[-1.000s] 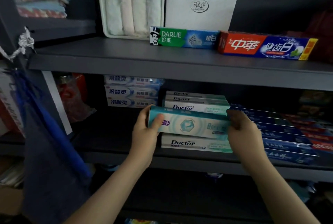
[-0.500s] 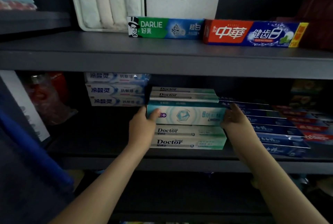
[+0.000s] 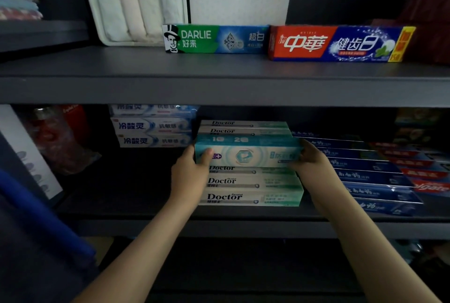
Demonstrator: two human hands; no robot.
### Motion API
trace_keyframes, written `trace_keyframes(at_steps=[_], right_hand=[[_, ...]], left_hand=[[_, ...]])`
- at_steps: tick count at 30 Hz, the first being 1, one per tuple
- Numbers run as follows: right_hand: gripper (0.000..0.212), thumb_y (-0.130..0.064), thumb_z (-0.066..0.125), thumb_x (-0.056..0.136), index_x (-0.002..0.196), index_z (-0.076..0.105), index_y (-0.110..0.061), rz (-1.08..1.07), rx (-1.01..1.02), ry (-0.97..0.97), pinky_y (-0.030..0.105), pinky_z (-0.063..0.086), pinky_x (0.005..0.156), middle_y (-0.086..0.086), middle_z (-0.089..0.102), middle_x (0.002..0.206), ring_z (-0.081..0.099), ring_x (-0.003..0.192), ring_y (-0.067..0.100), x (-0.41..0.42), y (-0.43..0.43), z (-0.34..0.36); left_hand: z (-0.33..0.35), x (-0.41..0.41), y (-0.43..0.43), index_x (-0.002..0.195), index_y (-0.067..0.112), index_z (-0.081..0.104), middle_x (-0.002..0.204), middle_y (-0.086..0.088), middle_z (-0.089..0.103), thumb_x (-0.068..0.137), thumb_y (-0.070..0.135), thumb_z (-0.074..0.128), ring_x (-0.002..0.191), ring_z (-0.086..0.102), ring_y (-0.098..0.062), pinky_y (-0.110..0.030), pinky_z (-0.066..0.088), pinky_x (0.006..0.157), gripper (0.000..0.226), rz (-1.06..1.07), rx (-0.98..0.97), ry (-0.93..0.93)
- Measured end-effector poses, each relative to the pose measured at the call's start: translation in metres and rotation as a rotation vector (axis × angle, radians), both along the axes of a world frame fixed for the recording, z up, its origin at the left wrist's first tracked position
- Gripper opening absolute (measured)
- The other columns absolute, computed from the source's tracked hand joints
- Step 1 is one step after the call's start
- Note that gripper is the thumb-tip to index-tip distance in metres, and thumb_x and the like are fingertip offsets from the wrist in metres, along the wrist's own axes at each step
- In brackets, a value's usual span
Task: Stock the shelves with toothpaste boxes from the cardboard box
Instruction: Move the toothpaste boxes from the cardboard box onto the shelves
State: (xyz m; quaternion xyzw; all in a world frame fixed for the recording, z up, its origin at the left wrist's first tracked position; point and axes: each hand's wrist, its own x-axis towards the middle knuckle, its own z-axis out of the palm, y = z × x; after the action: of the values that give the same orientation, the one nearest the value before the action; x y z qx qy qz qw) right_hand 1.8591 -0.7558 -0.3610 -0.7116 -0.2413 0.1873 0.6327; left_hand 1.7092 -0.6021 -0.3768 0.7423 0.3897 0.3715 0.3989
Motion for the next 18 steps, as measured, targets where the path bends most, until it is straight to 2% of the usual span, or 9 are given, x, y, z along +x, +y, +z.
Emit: trace_keyframes(at_steps=[2,5,9,12,15,18], right_hand=[[0.044,0.010,0.046,0.092,0.121,0.051,-0.023,0.021,0.005,0.022,0.021,0.046,0.064,-0.012,0.063,0.104,0.060,0.089,0.003,0.0012,0.0010,0.0003],[0.044,0.009,0.046,0.091,0.115,0.057,-0.027,0.041,0.007,0.027,0.025,0.048,0.067,-0.012,0.065,0.104,0.062,0.092,0.006,0.0015,0.0030,0.0000],[0.040,0.000,0.045,0.095,0.126,0.055,-0.024,-0.009,-0.040,-0.037,0.038,0.053,0.076,-0.010,0.066,0.107,0.063,0.094,0.012,0.0052,0.0047,-0.0036],[0.035,-0.004,0.044,0.094,0.111,0.059,-0.032,-0.066,-0.104,-0.122,0.052,0.054,0.083,-0.009,0.067,0.100,0.064,0.091,0.019,0.0053,0.0054,-0.0035],[0.037,-0.003,0.044,0.094,0.108,0.057,-0.034,-0.091,-0.106,-0.130,0.052,0.054,0.083,-0.009,0.066,0.097,0.064,0.090,0.021,0.0041,0.0060,-0.0022],[0.039,-0.003,0.044,0.095,0.124,0.055,-0.026,-0.112,-0.129,-0.176,0.046,0.054,0.077,-0.007,0.065,0.096,0.063,0.087,0.021,-0.0005,0.0039,-0.0043]], left_hand=[[-0.0006,0.0011,0.0043,0.120,0.011,0.058,0.112,-0.003,0.063,0.096,0.036,0.052,0.105,0.058,-0.022,-0.029,0.044,0.086,0.035,0.006,-0.035,-0.021],[-0.0039,0.0015,0.0096,0.126,0.013,0.055,0.119,-0.006,0.062,0.096,0.037,0.052,0.112,0.058,-0.024,-0.038,0.046,0.096,0.039,-0.015,-0.061,-0.043],[-0.0050,0.0009,0.0102,0.125,0.011,0.056,0.119,-0.007,0.063,0.096,0.034,0.051,0.111,0.057,-0.023,-0.033,0.045,0.093,0.037,-0.009,-0.021,-0.027],[-0.0038,0.0017,0.0105,0.122,0.012,0.058,0.117,-0.005,0.063,0.096,0.034,0.053,0.109,0.058,-0.022,-0.033,0.046,0.092,0.035,-0.026,-0.047,-0.039],[-0.0043,0.0015,0.0102,0.125,0.012,0.056,0.118,-0.004,0.063,0.095,0.034,0.054,0.110,0.059,-0.021,-0.039,0.047,0.096,0.037,-0.048,-0.081,-0.082],[-0.0073,-0.0040,0.0065,0.130,0.015,0.052,0.118,0.003,0.062,0.094,0.030,0.057,0.109,0.057,-0.013,-0.030,0.045,0.094,0.039,-0.070,-0.052,-0.123]])
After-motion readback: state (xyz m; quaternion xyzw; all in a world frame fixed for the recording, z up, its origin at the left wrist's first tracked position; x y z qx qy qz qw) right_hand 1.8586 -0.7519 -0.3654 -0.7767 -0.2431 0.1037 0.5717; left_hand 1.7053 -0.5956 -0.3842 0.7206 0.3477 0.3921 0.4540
